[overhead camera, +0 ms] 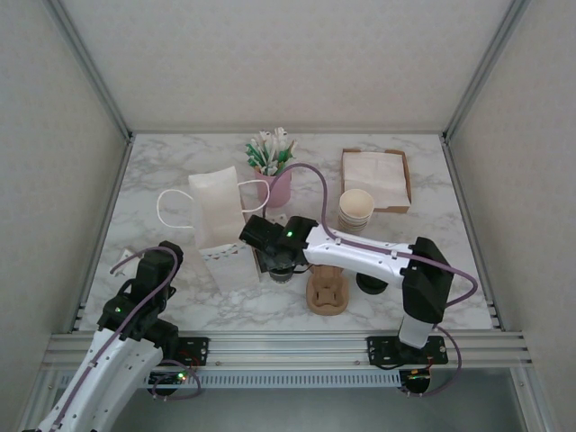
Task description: Pack the takeout coffee
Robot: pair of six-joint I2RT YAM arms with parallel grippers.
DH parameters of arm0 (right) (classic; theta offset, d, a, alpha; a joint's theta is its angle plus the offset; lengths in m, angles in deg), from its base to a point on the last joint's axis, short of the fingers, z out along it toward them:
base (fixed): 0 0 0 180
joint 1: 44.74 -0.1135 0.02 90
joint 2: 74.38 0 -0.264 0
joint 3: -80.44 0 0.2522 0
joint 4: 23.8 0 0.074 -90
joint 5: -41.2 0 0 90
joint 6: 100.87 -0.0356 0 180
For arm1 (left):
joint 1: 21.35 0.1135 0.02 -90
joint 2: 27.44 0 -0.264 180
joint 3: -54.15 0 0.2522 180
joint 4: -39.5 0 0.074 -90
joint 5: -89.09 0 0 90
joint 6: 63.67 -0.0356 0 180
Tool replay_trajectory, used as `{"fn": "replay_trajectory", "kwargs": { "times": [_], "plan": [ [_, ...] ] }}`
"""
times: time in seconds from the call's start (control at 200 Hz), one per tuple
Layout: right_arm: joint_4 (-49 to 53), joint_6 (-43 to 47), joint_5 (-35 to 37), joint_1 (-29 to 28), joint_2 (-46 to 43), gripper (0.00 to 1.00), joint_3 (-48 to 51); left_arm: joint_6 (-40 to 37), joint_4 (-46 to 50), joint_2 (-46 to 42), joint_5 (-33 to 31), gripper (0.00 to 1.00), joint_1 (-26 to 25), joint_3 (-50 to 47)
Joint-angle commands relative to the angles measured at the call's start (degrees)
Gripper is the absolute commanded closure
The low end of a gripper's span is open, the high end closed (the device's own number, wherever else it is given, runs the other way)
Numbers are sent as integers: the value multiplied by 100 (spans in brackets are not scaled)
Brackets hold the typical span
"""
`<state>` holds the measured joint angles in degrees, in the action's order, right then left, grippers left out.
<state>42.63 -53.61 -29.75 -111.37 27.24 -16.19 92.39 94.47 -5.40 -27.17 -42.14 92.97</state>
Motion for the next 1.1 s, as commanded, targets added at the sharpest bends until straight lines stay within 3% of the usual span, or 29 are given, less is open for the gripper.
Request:
{"fn": "replay_trajectory", "kwargs": {
  "times": [0.0,0.14,0.471,0.806,1.096],
  "plan": [
    [1393,28,-29,-97,798,28,519,481,317,-34,-305,17,-34,104],
    [1605,-29,204,-115,931,28,543,461,335,-33,-323,17,-30,147],
    [1110,-167,-47,-39,264,27,560,468,265,-1,-239,18,-31,122],
    [907,-13,357,23,-359,19,-231,440,248,0,-186,17,-32,129],
    [731,-5,312,57,-591,12,-236,386,212,46,-178,17,-38,182]
  ]
}}
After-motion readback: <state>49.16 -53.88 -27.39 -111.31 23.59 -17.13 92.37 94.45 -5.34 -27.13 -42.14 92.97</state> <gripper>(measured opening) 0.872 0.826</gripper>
